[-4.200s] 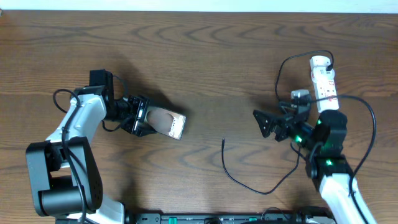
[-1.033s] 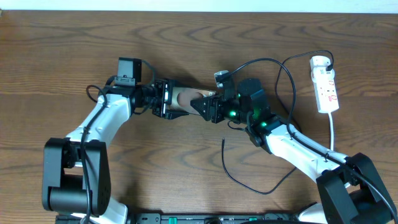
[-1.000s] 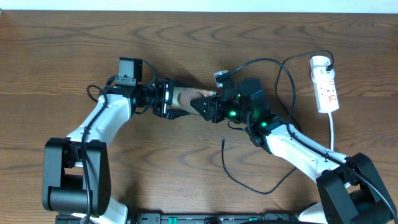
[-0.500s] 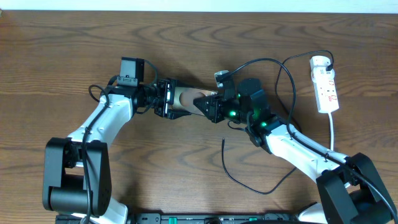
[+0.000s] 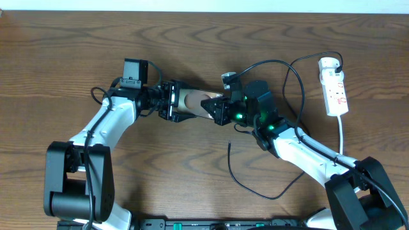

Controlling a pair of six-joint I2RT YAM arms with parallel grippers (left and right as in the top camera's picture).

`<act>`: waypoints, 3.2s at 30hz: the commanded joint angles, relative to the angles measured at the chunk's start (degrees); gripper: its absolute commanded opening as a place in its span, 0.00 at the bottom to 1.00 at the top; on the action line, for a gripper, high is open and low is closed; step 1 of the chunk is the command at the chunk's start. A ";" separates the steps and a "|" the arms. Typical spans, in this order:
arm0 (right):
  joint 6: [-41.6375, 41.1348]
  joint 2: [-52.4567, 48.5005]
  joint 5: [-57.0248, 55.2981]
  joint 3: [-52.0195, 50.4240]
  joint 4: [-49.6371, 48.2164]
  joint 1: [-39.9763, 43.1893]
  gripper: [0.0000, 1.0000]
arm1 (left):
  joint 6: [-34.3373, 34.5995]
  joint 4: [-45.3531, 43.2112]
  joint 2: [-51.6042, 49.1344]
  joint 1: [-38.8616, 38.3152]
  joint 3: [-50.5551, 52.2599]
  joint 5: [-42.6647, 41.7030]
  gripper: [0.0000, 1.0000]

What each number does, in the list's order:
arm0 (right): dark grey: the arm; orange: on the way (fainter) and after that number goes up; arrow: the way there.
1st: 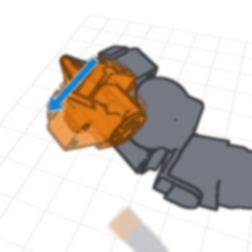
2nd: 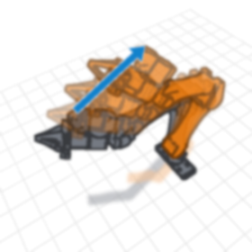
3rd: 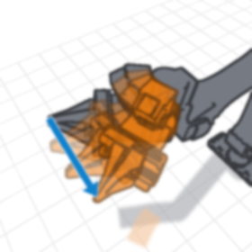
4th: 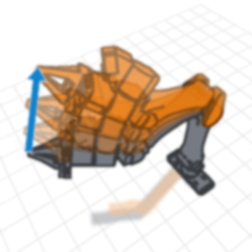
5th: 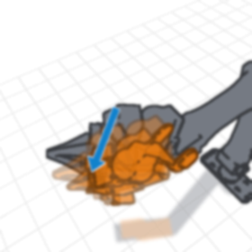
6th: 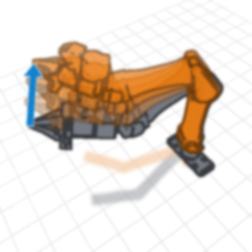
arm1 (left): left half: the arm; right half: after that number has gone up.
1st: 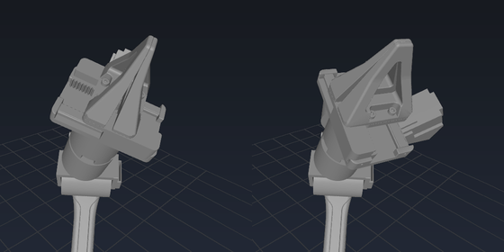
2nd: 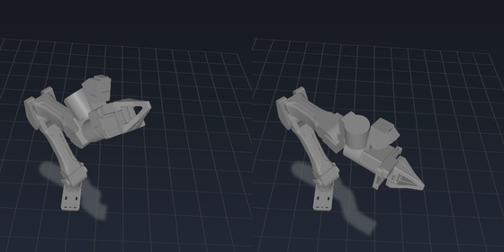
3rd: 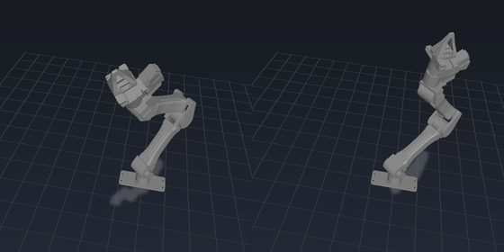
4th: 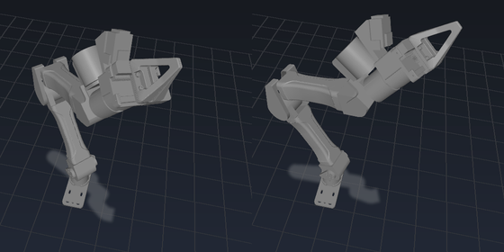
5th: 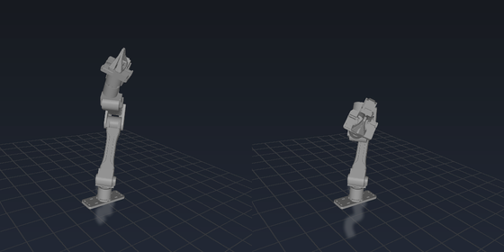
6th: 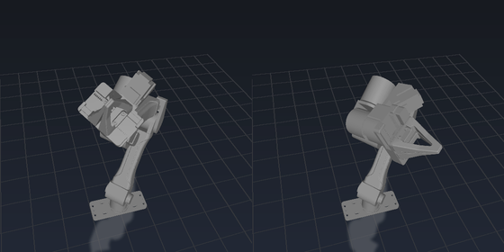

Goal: Plug charger to phone and switch on socket

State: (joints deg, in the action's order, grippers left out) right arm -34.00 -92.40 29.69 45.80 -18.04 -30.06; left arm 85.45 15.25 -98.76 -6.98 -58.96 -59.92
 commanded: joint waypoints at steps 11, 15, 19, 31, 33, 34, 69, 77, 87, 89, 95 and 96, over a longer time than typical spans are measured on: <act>1.25 0.00 1.44 1.01 -0.50 -0.42 0.01 | 0.15 0.04 1.27 -0.22 -0.81 -1.95 0.08; 1.25 0.00 1.46 1.01 -0.48 -0.39 0.01 | 0.15 0.04 1.27 -0.24 -0.81 -1.92 0.52; 1.25 0.00 1.44 1.01 -0.48 -0.35 0.01 | 0.15 0.07 1.27 -0.22 -0.81 -1.01 0.91; 1.25 0.00 0.22 1.01 -0.63 1.20 0.01 | -1.27 0.07 1.27 -0.22 -0.81 -1.11 0.91; 1.22 0.00 0.24 1.03 -0.66 2.03 0.01 | -1.57 0.07 1.27 -0.22 -0.81 -1.14 0.91; 1.22 0.00 0.24 1.03 -0.70 2.38 0.01 | -1.75 0.07 1.27 -0.22 -0.81 -1.18 0.91; -67.58 0.00 -5.81 1.03 -36.30 13.90 0.01 | -0.70 -66.90 2.64 4.83 -0.81 -5.38 0.92; -68.41 0.00 -6.75 1.03 -38.27 10.34 0.01 | -1.38 -75.89 2.64 4.66 -0.81 -4.57 0.92; -67.95 0.00 -10.01 1.03 -40.28 5.05 0.01 | -3.32 -75.80 2.64 4.35 -0.81 -5.22 0.92; -67.95 0.00 -10.12 1.03 -40.50 4.61 0.01 | -3.80 -75.78 2.64 3.91 -0.81 -5.22 0.92; -66.49 0.00 -10.08 1.03 -40.54 3.06 0.01 | -6.16 -75.73 2.64 2.10 -0.81 -5.16 0.92; -66.18 0.00 -10.12 1.03 -40.52 2.64 0.01 | -6.19 -75.69 2.64 1.88 -0.81 -5.14 0.92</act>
State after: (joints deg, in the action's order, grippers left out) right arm -101.51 -92.95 20.69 45.69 -57.45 -25.80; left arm 81.97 -60.07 -97.58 -4.34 -58.96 -64.58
